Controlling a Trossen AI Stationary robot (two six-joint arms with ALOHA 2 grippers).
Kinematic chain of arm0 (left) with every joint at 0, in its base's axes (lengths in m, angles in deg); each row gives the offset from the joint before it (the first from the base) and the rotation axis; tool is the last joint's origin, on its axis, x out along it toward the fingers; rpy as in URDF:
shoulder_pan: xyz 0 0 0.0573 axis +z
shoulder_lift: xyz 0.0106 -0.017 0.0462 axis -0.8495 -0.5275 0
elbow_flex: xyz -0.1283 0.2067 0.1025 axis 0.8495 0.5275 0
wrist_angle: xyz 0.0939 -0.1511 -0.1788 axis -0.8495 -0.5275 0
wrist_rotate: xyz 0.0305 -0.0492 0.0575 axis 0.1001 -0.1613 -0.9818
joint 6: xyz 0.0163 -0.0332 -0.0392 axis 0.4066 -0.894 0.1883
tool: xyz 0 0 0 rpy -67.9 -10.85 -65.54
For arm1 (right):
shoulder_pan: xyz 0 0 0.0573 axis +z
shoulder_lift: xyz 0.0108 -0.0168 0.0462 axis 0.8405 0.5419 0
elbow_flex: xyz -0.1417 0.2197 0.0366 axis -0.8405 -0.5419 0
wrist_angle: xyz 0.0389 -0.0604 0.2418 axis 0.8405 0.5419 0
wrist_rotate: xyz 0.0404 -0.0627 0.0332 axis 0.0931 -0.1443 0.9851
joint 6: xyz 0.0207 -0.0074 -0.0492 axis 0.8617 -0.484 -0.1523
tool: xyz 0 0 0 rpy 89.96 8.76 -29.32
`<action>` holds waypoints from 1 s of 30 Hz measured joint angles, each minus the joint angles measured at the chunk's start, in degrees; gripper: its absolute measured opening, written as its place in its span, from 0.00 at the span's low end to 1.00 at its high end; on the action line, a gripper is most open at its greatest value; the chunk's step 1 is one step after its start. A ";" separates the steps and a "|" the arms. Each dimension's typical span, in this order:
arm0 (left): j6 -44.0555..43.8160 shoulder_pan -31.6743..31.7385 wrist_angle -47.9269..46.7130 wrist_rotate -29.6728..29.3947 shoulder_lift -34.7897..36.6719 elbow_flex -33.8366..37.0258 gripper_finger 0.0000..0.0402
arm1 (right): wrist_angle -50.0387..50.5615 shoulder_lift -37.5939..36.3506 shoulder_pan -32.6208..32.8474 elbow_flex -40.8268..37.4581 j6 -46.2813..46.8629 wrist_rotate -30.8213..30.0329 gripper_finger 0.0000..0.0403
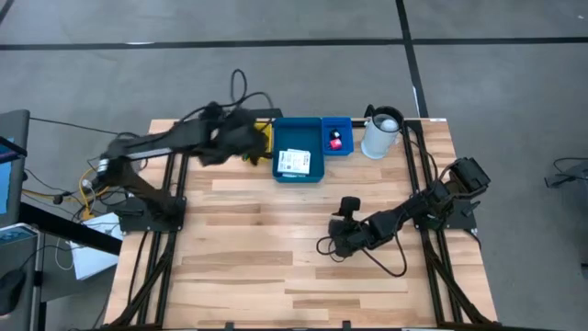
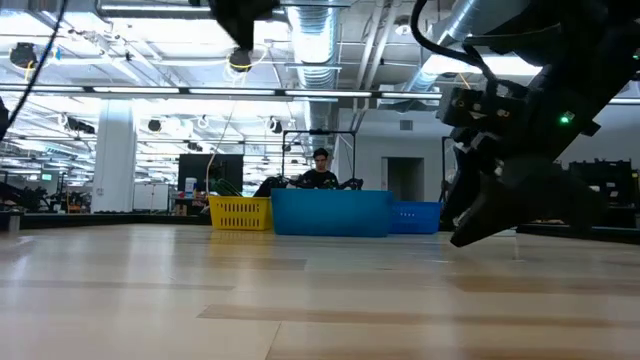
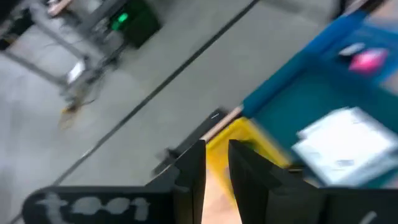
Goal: Pick and place items into bin
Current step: Return to Home Position
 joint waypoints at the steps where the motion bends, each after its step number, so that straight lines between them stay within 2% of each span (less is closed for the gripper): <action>1: -0.96 -2.04 0.21 -0.24 1.44 0.02 0.15 | 0.27 0.02 -0.04 0.36 0.69 0.13 0.58; 8: -0.94 -17.83 2.60 -3.52 6.10 0.02 0.15 | 0.07 0.02 0.16 7.55 -3.12 3.05 0.58; 12: -4.73 -25.18 -1.32 1.66 5.71 0.04 0.15 | 0.35 0.02 0.04 12.45 -3.41 6.22 0.58; 16: -5.56 -29.96 -3.75 9.13 3.99 0.11 0.15 | 0.31 0.02 0.04 17.23 -2.34 9.24 0.58; 20: -2.18 -32.80 -3.78 2.18 3.27 0.11 0.15 | 3.22 0.02 0.04 23.23 -2.86 16.91 0.58; 23: 1.28 -31.47 1.39 2.40 4.81 0.11 0.15 | 6.29 -0.90 0.49 28.31 -3.15 19.35 0.58; 25: 6.36 -29.75 6.86 8.22 6.03 0.09 0.15 | 7.60 -2.34 1.09 30.95 -5.30 19.11 0.58; 30: 20.41 -24.58 24.84 34.19 7.35 1.80 0.15 | 9.52 -10.85 2.97 32.20 -6.43 18.80 0.58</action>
